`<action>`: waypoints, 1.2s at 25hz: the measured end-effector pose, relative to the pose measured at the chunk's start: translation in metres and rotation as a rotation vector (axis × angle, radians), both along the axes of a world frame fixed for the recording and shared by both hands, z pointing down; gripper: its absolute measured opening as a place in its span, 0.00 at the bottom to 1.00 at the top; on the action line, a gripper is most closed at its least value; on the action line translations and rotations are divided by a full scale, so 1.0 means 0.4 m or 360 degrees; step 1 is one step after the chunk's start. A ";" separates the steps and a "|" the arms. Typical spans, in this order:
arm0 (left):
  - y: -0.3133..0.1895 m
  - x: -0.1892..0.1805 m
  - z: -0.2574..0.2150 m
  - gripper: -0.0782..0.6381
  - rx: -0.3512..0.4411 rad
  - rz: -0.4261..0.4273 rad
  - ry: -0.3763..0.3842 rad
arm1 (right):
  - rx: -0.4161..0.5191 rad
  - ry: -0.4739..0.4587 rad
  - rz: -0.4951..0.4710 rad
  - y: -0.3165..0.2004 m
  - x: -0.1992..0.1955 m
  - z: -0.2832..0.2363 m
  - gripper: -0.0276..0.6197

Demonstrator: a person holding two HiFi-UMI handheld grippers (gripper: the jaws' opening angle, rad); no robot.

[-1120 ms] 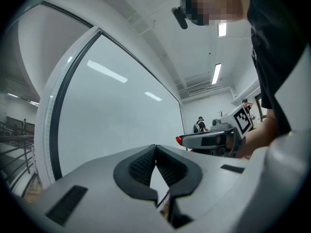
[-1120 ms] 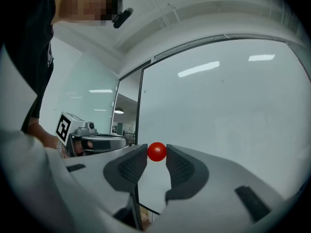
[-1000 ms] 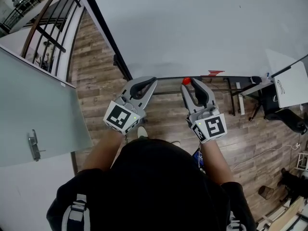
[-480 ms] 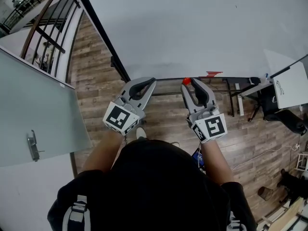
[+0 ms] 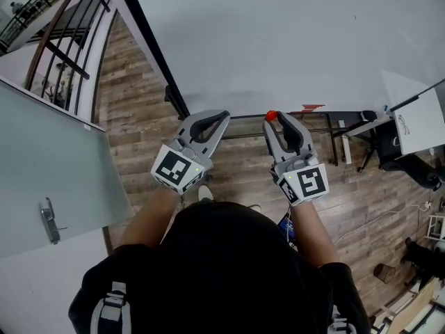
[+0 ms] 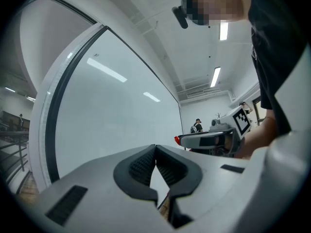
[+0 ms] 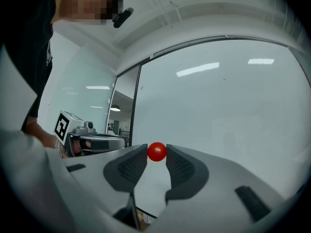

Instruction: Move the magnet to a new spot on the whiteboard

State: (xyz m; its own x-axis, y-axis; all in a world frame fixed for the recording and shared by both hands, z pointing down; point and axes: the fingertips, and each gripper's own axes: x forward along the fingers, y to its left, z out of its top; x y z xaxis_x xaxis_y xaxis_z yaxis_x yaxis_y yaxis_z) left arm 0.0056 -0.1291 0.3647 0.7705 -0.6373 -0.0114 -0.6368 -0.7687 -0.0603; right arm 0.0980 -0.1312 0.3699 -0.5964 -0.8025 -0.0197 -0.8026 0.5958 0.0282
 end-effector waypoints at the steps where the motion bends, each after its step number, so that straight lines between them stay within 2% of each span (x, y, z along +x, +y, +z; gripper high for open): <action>1: -0.007 -0.010 0.001 0.12 -0.0002 0.0012 0.0002 | 0.0000 0.0002 0.0012 -0.007 -0.012 0.000 0.22; 16: -0.069 -0.139 0.100 0.12 -0.0029 0.0184 -0.0044 | -0.0012 0.0108 0.0176 -0.099 -0.190 0.100 0.23; 22: -0.106 -0.200 0.171 0.12 -0.0006 0.0101 -0.0049 | -0.0002 0.0194 0.0210 -0.132 -0.255 0.171 0.23; 30: -0.155 -0.266 0.274 0.12 -0.0104 -0.0022 -0.0027 | -0.0055 0.0238 0.0243 -0.201 -0.314 0.276 0.23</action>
State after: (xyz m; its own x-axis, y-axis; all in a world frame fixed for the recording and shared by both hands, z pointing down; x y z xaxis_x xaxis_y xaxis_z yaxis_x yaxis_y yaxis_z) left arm -0.1008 -0.1911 0.4744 0.7613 -0.6469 0.0438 -0.6467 -0.7625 -0.0213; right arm -0.0277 -0.2118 0.4804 -0.4619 -0.8825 0.0890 -0.8722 0.4702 0.1353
